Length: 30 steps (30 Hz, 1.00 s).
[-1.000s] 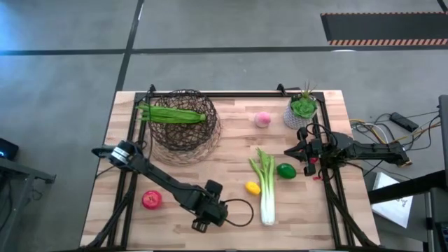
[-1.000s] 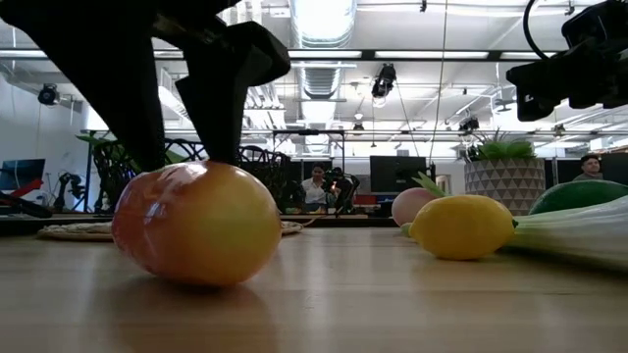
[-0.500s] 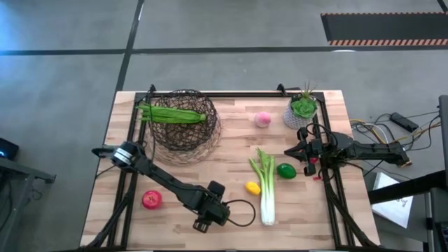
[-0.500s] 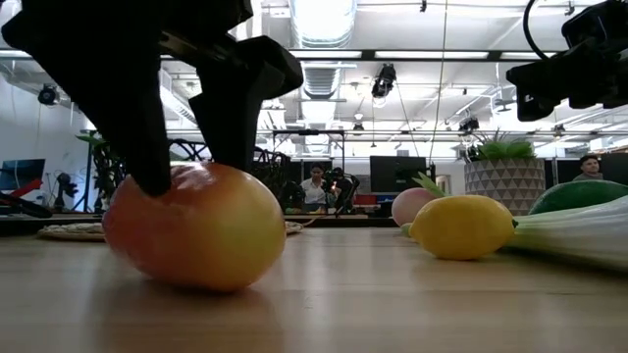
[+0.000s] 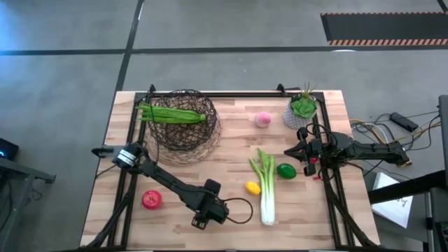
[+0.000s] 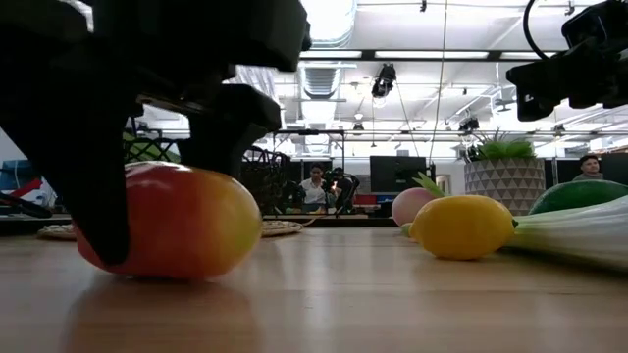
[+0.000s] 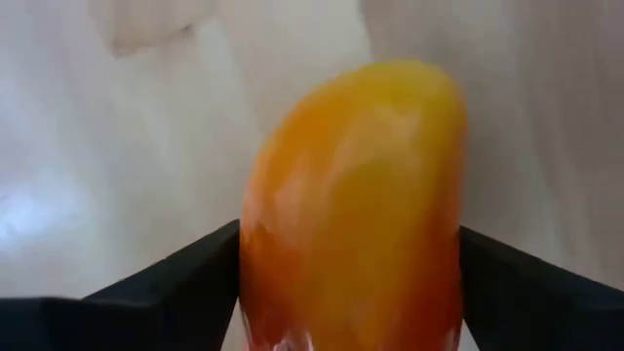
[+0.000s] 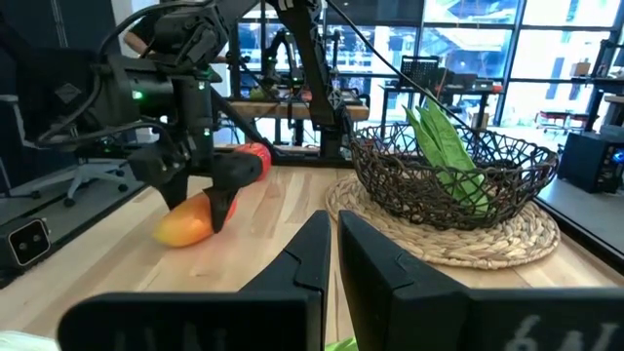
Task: Build produce basket
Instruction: Put the bottom orange mango into the black mesh basket
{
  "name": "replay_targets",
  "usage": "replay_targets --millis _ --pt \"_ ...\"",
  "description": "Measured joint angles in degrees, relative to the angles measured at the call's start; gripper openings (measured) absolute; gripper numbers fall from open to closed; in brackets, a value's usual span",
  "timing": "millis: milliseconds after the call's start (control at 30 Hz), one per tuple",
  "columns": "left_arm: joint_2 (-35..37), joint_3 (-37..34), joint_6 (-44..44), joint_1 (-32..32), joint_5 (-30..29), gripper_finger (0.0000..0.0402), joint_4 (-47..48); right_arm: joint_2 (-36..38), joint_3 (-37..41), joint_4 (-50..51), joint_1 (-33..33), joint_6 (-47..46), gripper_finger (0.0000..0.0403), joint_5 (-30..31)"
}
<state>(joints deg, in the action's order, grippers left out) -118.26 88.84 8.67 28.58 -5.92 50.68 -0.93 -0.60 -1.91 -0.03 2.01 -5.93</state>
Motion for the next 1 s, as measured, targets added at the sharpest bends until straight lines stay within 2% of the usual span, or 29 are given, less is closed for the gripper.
replay_targets --millis 167,300,400,600,667,800,900,1000 --pt "0.02 0.03 0.04 -0.22 -0.55 0.0264 1.53 0.02 0.00 0.00 0.00 0.06 0.0018 0.00" --pt "0.17 1.84 1.78 -0.54 -1.31 0.0258 6.06 0.02 0.01 0.00 0.00 0.00 0.0018 0.00" --pt "1.23 5.40 5.81 -0.97 -6.96 0.0258 14.57 0.00 0.00 0.00 0.00 -0.05 0.0018 0.00" --pt "5.98 15.03 14.68 -2.47 -24.43 0.0257 32.63 0.00 0.00 0.02 0.00 0.05 0.0018 0.00" --pt "9.19 16.54 17.82 -4.01 -26.78 0.0257 35.23 0.02 0.00 0.02 0.00 -0.02 0.0018 0.01" --pt "16.35 15.48 21.01 -9.40 -31.35 0.0257 35.57 0.02 0.01 0.00 0.00 -0.04 0.0018 0.00" --pt "21.18 12.37 20.91 -15.23 -31.66 0.0256 34.19 0.00 0.01 0.00 0.00 0.05 0.0018 0.01" --pt "25.43 6.25 17.36 -22.18 -30.13 0.0256 28.52 0.02 0.00 0.00 0.00 0.02 0.0018 0.00"
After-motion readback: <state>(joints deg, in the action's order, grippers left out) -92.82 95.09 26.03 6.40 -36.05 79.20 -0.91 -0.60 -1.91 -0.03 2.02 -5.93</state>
